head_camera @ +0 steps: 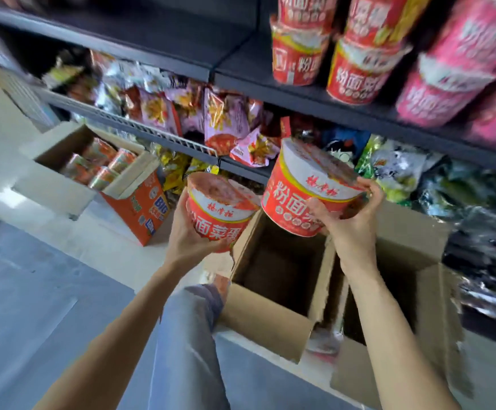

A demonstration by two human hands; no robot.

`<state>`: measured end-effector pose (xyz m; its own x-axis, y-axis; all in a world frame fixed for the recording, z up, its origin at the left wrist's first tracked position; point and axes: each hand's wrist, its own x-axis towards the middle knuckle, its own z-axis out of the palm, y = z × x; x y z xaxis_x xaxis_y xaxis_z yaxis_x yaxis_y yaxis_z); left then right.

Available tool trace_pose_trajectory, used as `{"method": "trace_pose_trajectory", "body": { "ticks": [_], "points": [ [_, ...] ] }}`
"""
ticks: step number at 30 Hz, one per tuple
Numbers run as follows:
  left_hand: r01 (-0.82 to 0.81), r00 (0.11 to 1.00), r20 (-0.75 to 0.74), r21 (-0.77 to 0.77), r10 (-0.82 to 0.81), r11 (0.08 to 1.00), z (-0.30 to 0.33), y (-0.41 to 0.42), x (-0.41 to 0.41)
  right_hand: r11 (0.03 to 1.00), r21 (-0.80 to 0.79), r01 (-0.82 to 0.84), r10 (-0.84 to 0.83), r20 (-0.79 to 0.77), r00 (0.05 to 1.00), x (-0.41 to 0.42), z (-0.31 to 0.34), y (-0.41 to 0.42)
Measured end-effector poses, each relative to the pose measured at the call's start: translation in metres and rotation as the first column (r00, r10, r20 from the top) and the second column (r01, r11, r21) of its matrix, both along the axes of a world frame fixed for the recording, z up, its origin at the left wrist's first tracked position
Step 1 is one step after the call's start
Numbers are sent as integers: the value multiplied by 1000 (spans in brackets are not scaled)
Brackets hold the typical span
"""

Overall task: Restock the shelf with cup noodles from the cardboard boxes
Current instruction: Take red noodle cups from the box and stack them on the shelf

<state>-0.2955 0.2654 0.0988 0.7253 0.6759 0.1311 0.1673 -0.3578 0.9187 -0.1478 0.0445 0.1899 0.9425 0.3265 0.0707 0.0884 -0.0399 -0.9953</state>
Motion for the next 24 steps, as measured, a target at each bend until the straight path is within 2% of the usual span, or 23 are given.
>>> {"method": "trace_pose_trajectory", "body": {
  "ticks": [4,7,10,16,21,24],
  "points": [
    [-8,998,67,180,-4,984,59,2,11,990,90,-110,101,101,990,4,70,34],
    [-79,989,149,362,27,929,100,14,28,976,136,-173,147,180,973,14,110,70],
    [-136,975,218,441,40,887,126,41,65,967,166,-192,149,240,959,38,140,111],
    [-242,932,339,308,131,920,155,100,158,964,217,-155,79,321,944,94,169,204],
    [-211,926,358,229,119,950,143,158,223,988,135,-79,20,396,918,147,166,270],
    [-185,917,384,159,112,970,133,181,251,999,39,-5,-15,504,864,166,154,302]
  ]
}}
